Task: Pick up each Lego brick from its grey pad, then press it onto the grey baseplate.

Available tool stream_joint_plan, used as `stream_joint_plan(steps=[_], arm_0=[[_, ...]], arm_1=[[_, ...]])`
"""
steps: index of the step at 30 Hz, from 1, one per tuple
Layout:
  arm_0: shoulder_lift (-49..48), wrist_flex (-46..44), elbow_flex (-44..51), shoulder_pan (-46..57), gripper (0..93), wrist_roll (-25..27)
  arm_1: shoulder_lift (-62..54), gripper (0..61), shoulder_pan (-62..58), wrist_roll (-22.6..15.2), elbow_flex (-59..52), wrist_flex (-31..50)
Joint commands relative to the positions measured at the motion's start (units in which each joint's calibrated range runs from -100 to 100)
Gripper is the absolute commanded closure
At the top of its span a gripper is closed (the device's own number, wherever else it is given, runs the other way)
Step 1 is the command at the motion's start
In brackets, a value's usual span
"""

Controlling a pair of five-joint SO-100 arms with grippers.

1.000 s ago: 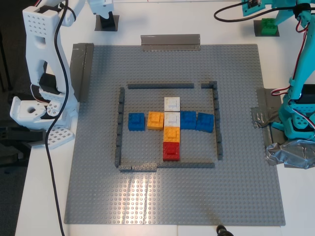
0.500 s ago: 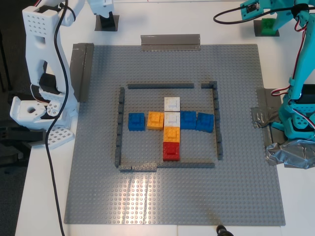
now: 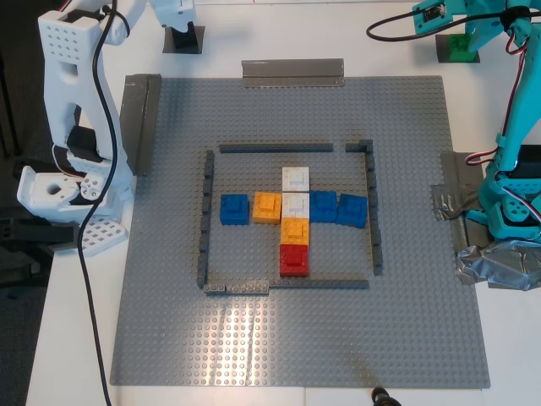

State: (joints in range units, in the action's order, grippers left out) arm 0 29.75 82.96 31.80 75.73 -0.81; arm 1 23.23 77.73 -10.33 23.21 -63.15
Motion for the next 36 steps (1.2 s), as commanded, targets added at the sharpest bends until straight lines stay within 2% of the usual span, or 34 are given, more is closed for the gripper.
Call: stream_joint_plan(steps=[1, 5, 22, 33, 36], arm_0=[[-0.40, -0.21, 0.38, 0.04, 81.3, -0.04], [-0.40, -0.21, 0.38, 0.04, 88.2, 0.25], [-0.91, 0.28, 1.02, -0.03, 92.7, 0.83], [-9.33, 3.70, 1.29, -0.76, 92.7, 0.30], [-11.47, 6.38, 1.29, -1.27, 92.7, 0.30]], arm_1=[[-1.51, 43.2, 0.80, 0.10, 0.67, 0.58], [-1.00, 43.3, 0.87, 0.30, 0.40, 0.75], [-0.05, 44.0, 0.73, 0.25, -0.68, 1.31], [0.29, 53.8, 0.66, 0.49, 0.31, 0.99], [-0.23, 61.0, 0.58, 1.57, 0.67, 0.58]])
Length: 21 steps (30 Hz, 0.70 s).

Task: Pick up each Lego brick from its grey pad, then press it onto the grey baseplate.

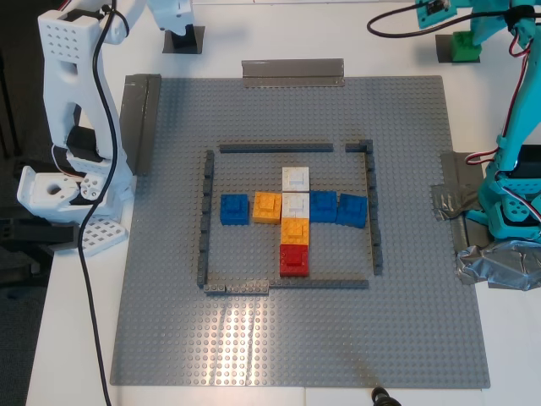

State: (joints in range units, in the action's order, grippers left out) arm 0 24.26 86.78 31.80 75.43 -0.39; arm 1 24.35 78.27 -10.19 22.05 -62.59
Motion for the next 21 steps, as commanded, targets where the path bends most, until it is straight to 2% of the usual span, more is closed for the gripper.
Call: stream_joint_plan(steps=[1, 10, 21], arm_0=[[-6.58, 3.37, 1.29, -1.19, 92.7, -0.12], [-12.59, 13.22, 1.20, -4.74, 92.7, 0.37], [-25.38, 13.22, 0.48, -8.51, 92.7, 0.37]], arm_1=[[-1.86, 61.0, -0.04, 1.62, 1.92, 0.02], [-8.30, 61.1, -1.20, 2.20, 6.44, -3.97], [-21.61, 61.2, -5.33, 5.18, 4.81, -8.44]])
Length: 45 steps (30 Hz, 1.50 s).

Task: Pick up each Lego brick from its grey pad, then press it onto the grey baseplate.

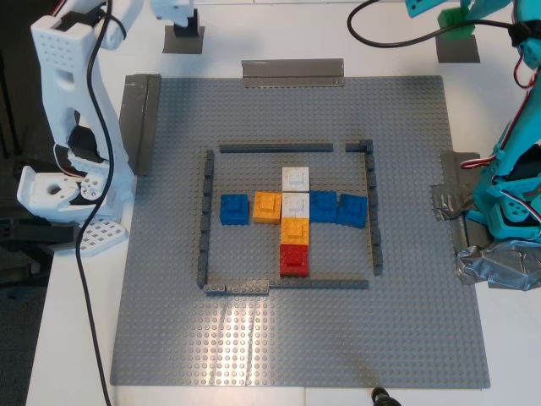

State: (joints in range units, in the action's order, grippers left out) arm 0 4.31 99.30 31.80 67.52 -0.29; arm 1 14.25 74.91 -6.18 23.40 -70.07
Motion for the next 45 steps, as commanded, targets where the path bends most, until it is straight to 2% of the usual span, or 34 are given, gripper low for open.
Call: stream_joint_plan(steps=[1, 14, 25, 31, 37, 45], arm_0=[[-5.94, 0.70, 0.48, -0.67, 92.7, 0.26], [-12.12, 0.70, -0.52, -2.48, 92.7, 0.36], [-29.03, 0.70, -17.22, -9.01, 92.7, 1.39], [-38.22, 0.70, -28.42, -14.16, 92.7, 1.44], [-42.59, 0.70, -37.99, -21.92, 92.7, 1.39], [-43.54, 0.70, -42.96, -33.60, 92.7, 1.09]], arm_1=[[-12.88, 61.2, -2.77, 1.42, 2.56, -1.04], [-32.62, 61.2, -17.71, 5.57, -17.31, -0.39], [-42.23, 61.2, -36.50, 11.29, -33.29, -0.47], [-43.60, 61.2, -45.28, 13.04, -38.44, 1.24], [-41.80, 61.2, -51.30, 15.00, -41.15, 3.51], [-37.34, 61.3, -54.34, 17.44, -42.32, 9.62]])
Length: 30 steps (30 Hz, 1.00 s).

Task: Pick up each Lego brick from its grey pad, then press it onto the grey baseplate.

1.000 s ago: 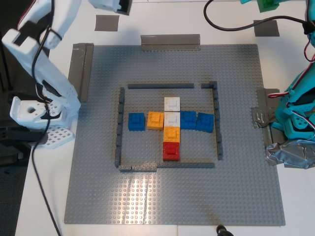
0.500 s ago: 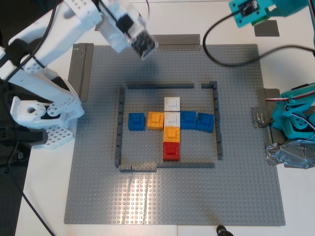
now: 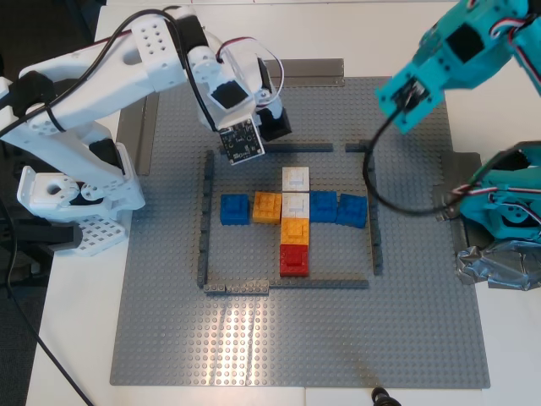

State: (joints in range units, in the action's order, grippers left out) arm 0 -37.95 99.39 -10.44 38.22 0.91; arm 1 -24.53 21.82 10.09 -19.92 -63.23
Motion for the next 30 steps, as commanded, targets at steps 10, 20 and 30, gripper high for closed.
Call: stream_joint_plan(steps=[10, 20, 30], arm_0=[[-1.36, 0.61, -3.42, -12.86, 92.7, -0.26], [-0.67, 0.61, -6.67, -23.53, 92.7, -0.30], [-0.33, -1.02, -6.04, -38.69, 92.7, -4.46]], arm_1=[[10.71, 61.3, -3.14, 5.07, 2.99, 4.32], [13.45, 61.3, -4.37, 4.68, 3.62, 7.50], [14.91, 61.3, -5.31, 4.78, 3.62, 9.29]])
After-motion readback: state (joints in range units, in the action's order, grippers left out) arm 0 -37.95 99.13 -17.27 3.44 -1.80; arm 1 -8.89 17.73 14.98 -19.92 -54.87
